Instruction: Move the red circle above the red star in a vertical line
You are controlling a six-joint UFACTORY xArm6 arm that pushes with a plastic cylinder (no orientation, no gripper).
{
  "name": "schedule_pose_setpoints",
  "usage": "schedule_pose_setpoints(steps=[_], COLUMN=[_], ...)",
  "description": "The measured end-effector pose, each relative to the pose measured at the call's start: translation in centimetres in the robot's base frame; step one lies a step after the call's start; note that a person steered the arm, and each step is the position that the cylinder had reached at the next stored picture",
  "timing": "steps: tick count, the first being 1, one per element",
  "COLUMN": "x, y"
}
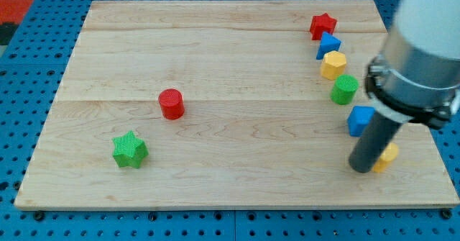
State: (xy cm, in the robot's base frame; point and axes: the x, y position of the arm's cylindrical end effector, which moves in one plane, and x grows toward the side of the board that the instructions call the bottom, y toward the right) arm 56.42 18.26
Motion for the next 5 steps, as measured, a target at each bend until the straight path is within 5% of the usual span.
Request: schedule_pose_setpoints(steps=[2, 5], x=[-3.2, -15.0], y=[-24.9, -29.7])
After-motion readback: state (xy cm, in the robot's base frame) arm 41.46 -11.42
